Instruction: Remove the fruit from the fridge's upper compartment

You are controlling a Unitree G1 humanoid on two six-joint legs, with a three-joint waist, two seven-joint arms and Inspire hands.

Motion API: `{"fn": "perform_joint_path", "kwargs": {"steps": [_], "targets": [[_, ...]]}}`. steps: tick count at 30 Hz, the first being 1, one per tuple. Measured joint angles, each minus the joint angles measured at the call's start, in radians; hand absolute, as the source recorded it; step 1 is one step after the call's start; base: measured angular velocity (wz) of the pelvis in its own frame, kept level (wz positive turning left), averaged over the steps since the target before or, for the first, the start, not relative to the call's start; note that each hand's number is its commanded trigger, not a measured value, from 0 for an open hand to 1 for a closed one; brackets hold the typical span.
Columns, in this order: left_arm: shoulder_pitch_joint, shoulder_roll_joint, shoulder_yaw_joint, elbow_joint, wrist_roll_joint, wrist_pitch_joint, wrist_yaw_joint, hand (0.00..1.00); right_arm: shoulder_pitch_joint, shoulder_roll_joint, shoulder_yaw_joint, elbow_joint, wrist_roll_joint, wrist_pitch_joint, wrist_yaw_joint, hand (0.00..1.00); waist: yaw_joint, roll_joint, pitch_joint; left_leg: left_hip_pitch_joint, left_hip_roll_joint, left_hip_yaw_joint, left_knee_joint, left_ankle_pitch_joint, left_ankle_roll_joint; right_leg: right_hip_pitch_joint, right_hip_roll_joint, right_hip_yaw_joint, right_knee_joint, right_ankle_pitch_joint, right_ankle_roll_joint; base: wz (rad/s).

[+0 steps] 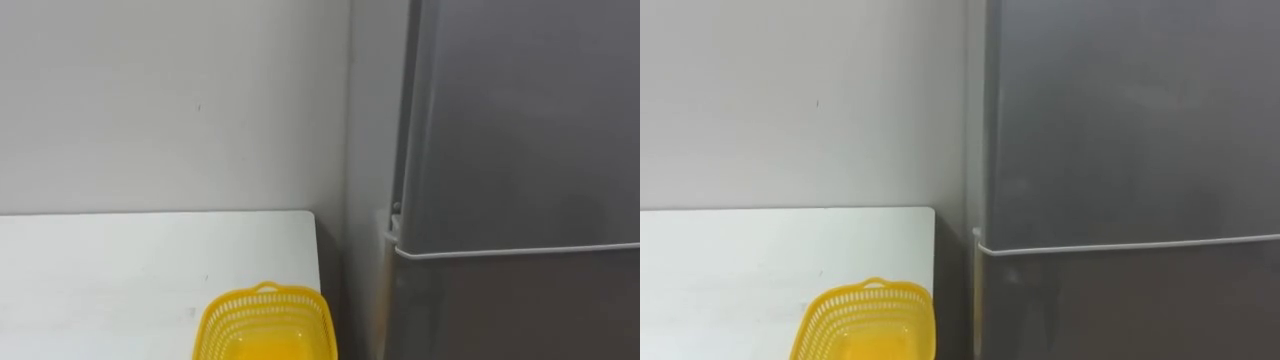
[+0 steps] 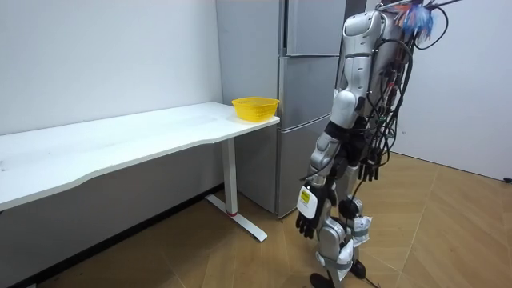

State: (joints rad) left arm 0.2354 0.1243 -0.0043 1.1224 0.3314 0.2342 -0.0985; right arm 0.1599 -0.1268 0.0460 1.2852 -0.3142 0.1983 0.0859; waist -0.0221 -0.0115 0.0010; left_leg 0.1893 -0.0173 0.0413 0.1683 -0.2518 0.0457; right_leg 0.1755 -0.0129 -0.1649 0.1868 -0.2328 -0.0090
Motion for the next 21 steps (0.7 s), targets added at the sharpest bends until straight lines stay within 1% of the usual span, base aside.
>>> {"fn": "perform_joint_path", "kwargs": {"steps": [2,5,8,10,11,12,13,14,15,16,17,19,20,21], "targets": [[0.000,0.000,0.006,-0.003,-0.056,0.000,0.019,0.00,0.000,0.000,-0.001,0.002,0.000,0.002,-0.007,0.00,-0.003,0.000,0.0002,-0.002,0.000,0.000,0.000,0.000,0.000,-0.005,0.001,-0.002,0.000,0.000,0.000,0.00],[0.002,0.000,0.044,-0.005,-0.118,-0.001,0.069,0.00,0.001,0.000,-0.002,-0.002,0.023,0.013,-0.011,0.00,-0.001,0.000,0.0000,-0.007,0.000,0.000,0.001,-0.001,-0.001,-0.014,-0.002,-0.003,0.001,-0.002,0.000,0.00],[0.010,-0.001,0.110,-0.006,-0.232,-0.002,0.132,0.00,0.000,0.000,-0.033,-0.002,0.029,0.022,-0.018,0.00,-0.001,0.001,-0.0007,-0.007,0.000,0.005,0.002,-0.001,-0.001,-0.018,-0.002,-0.002,0.017,-0.003,-0.001,0.00],[0.017,0.000,0.162,-0.006,-0.386,-0.006,0.206,0.00,0.001,0.000,-0.033,0.003,0.042,0.022,-0.042,0.00,0.001,-0.001,-0.0013,-0.005,0.000,0.009,0.004,-0.001,-0.001,-0.016,-0.005,-0.003,0.016,-0.003,-0.001,0.00],[0.019,0.000,0.172,-0.009,-0.431,-0.009,0.225,0.00,0.000,0.000,-0.033,0.003,0.049,0.022,-0.047,0.00,0.002,0.000,-0.0016,-0.004,-0.001,0.009,0.004,-0.001,-0.001,-0.015,-0.005,-0.003,0.015,-0.003,-0.001,0.00],[0.019,-0.002,0.189,-0.029,-0.518,-0.016,0.261,0.00,0.000,0.000,-0.030,0.003,0.062,0.022,-0.057,0.00,0.002,0.000,-0.0015,-0.004,-0.001,0.008,0.005,-0.001,-0.001,-0.014,-0.004,-0.002,0.015,-0.003,-0.001,0.00],[0.021,-0.005,0.226,-0.045,-0.620,-0.028,0.297,0.00,0.000,0.001,-0.033,0.006,0.074,0.022,-0.064,0.00,0.005,0.000,-0.0016,-0.004,-0.001,0.009,0.007,-0.001,-0.001,-0.014,-0.003,0.000,0.017,-0.003,-0.001,0.00],[0.021,-0.005,0.242,-0.051,-0.666,-0.034,0.313,0.00,-0.002,0.001,-0.033,0.009,0.075,0.022,-0.066,0.00,0.007,0.000,-0.0017,-0.004,-0.001,0.009,0.007,-0.001,-0.001,-0.015,-0.003,0.001,0.017,-0.003,-0.001,0.00],[0.021,-0.009,0.279,-0.074,-0.728,-0.045,0.350,0.00,-0.002,0.001,-0.042,0.010,0.074,0.020,-0.075,0.00,0.012,0.003,-0.0020,-0.002,-0.001,0.010,0.007,-0.001,-0.001,-0.015,-0.003,0.004,0.017,-0.003,-0.001,-0.04],[0.021,-0.011,0.295,-0.086,-0.752,-0.052,0.370,0.00,-0.001,0.000,-0.048,0.009,0.073,0.020,-0.082,0.00,0.017,0.004,-0.0023,-0.001,0.000,0.009,0.007,-0.001,-0.001,-0.015,-0.003,0.007,0.017,-0.003,-0.001,-0.07],[0.023,-0.013,0.319,-0.114,-0.799,-0.070,0.407,0.00,0.000,0.000,-0.060,0.009,0.069,0.019,-0.091,0.00,0.026,0.006,-0.0020,0.002,0.000,0.009,0.007,-0.001,-0.001,-0.015,-0.003,0.011,0.016,-0.003,-0.001,-0.06],[0.026,-0.018,0.342,-0.176,-0.891,-0.112,0.494,0.00,0.003,-0.004,-0.068,0.006,0.070,0.009,-0.108,0.00,0.035,0.013,-0.0023,0.002,0.000,0.009,0.005,-0.001,-0.001,-0.015,-0.002,0.013,0.017,-0.002,-0.002,-0.02],[0.028,-0.020,0.350,-0.194,-0.909,-0.120,0.515,0.00,0.006,-0.004,-0.068,0.005,0.070,0.006,-0.112,0.00,0.038,0.015,-0.0029,0.003,0.000,0.009,0.002,-0.001,-0.001,-0.016,-0.002,0.013,0.017,-0.002,-0.002,0.00],[0.025,-0.021,0.359,-0.220,-0.950,-0.138,0.552,0.00,0.014,-0.004,-0.069,0.002,0.071,0.000,-0.119,0.00,0.048,0.019,-0.0048,0.003,0.000,0.009,0.002,-0.001,-0.001,-0.016,-0.001,0.012,0.017,-0.001,-0.003,0.00]]}}
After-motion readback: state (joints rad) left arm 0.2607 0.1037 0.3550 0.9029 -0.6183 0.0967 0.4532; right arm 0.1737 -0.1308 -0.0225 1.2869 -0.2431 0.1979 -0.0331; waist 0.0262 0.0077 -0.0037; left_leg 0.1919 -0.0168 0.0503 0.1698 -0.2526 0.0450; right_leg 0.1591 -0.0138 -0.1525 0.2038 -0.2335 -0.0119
